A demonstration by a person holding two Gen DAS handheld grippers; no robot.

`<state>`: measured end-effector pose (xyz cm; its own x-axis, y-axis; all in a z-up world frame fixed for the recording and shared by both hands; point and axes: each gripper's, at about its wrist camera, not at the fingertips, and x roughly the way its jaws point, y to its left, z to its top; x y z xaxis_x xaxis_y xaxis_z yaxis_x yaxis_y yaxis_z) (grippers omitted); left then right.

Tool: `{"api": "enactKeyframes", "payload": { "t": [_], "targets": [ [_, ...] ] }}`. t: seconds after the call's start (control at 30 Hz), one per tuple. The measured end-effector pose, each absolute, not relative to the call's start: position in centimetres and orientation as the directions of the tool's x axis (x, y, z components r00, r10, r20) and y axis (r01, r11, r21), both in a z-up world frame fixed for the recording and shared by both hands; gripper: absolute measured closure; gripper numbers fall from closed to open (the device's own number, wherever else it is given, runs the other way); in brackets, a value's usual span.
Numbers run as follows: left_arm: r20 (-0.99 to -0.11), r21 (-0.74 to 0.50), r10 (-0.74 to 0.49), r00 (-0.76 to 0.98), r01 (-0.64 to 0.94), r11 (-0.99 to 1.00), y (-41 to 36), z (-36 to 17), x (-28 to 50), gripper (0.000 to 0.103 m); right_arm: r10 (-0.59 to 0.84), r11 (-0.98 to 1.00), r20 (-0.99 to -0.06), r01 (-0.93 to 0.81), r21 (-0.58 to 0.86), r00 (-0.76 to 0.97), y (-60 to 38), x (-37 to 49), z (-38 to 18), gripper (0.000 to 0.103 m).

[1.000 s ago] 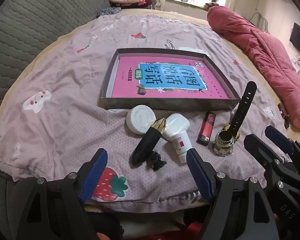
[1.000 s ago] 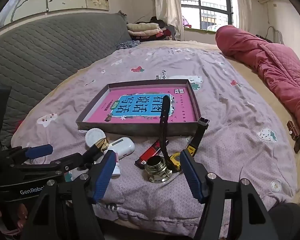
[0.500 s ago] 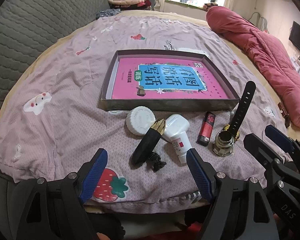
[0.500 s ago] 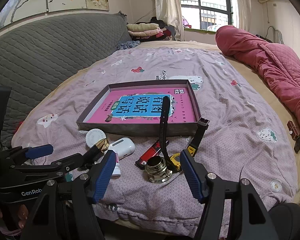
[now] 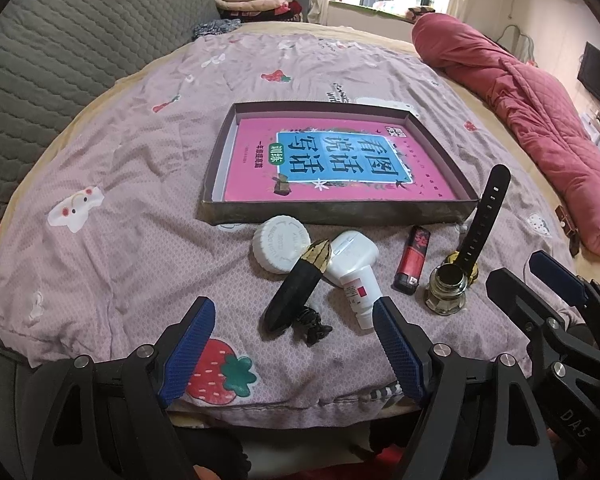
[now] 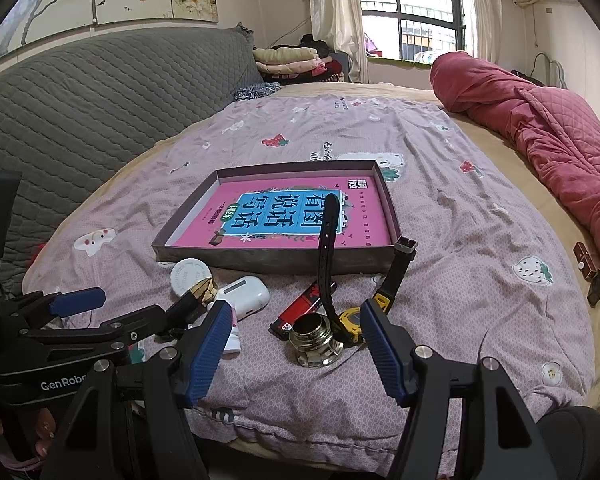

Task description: Organize rigid objects

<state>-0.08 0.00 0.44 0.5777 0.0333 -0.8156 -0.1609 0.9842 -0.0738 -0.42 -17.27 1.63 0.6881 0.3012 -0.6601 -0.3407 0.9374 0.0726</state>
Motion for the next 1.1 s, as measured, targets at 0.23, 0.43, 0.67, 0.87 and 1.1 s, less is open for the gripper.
{"api": "enactKeyframes", "payload": {
  "t": [0.23, 0.43, 0.67, 0.87, 1.1],
  "targets": [
    [-0.815, -0.073, 0.034, 0.579, -0.161, 0.984, 0.01, 0.50, -0.06, 0.021, 0.302, 0.937, -0.660, -0.342, 0.073, 0.688, -17.23, -0.42, 1.54, 0.037],
    [-0.815, -0.075, 0.033, 0.579, -0.161, 0.984, -0.02, 0.49, -0.07, 0.021, 0.301, 0.937, -0.662, -0.342, 0.071, 0.686, -17.18, -0.41, 1.57, 0.037],
    [-0.815, -0.070, 0.037, 0.579, -0.161, 0.984, 0.06, 0.61, -0.09, 0.021, 0.301, 0.937, -0.662, -0.343, 0.071, 0.686, -17.15, -0.41, 1.56, 0.037],
    [-0.815, -0.065, 0.043, 0.579, -0.164, 0.984, 0.08, 0.54, -0.09, 0.021, 0.301, 0.937, -0.662, -0.342, 0.071, 0.687, -17.10, -0.41, 1.57, 0.037],
    [-0.815, -0.065, 0.042, 0.578, -0.163, 0.984, 0.09, 0.51, -0.09, 0.021, 0.301, 0.937, -0.662, -0.342, 0.070, 0.687, -17.14, -0.40, 1.59, 0.037]
  ]
}}
